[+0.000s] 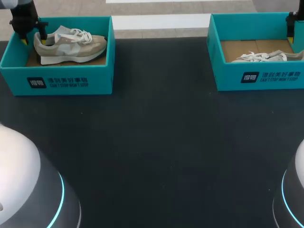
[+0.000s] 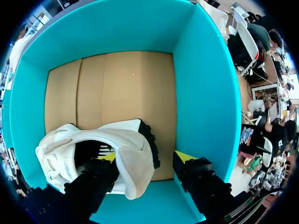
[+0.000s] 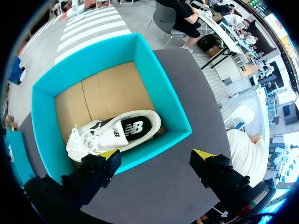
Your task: Take the shoe out of the shoebox, open the shoe tongue, remove and reinsert the insole, then place the shoe into the shoebox
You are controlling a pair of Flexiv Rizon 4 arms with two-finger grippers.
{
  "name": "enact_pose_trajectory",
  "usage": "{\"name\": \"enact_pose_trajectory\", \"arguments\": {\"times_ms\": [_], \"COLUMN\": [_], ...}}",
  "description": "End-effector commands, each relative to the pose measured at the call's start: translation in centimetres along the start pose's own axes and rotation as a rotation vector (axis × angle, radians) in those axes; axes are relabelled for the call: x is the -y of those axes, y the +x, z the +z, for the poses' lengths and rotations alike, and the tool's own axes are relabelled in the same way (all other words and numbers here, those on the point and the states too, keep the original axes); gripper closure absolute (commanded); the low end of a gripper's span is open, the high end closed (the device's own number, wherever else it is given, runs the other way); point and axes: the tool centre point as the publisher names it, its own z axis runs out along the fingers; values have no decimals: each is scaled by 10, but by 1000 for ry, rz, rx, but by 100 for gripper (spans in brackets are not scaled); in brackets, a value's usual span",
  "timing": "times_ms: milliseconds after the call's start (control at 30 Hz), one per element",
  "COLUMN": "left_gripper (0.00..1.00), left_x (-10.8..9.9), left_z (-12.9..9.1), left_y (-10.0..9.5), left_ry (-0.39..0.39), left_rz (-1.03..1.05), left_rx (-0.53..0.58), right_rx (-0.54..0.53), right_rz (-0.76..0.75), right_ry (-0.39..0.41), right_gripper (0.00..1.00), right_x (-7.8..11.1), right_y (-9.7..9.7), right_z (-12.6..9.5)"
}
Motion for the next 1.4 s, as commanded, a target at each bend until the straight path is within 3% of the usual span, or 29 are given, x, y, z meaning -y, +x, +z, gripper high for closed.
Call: {"name": "enact_pose_trajectory", "arguments": {"times_ms": [33,100,267,333,433,467,633,800,1000,1267,1400], "left_gripper": [30,34,69,74,90,100,100,100,100,100,100], "left_x": [-7,-7,-11,-14,-15,-14,-10,4,9,14,14], "left_z": [14,17,28,29,26,24,-1,-62,-125,-187,-187], "left_y": [3,4,4,4,5,6,11,16,25,41,41], "left_ry": [10,14,-2,-4,1,-1,-4,-69,-107,-277,-277], "left_rz": [-2,-9,-25,-19,-6,-2,59,171,143,102,102], "left_rx": [4,-8,7,-2,-13,-10,-2,11,27,31,31], "right_rx": [-1,-1,-1,-1,-1,-1,-1,-1,-1,-1,-1], "right_rz": [1,1,1,1,1,1,1,1,1,1,1], "right_ry": [1,1,1,1,1,1,1,1,1,1,1], "right_gripper": [0,0,0,0,0,0,0,0,0,0,0], "right_x": [0,0,0,0,0,0,0,0,0,0,0], "right_y": [0,0,0,0,0,0,0,0,0,0,0], "right_z": [0,0,0,0,0,0,0,0,0,0,0]}}
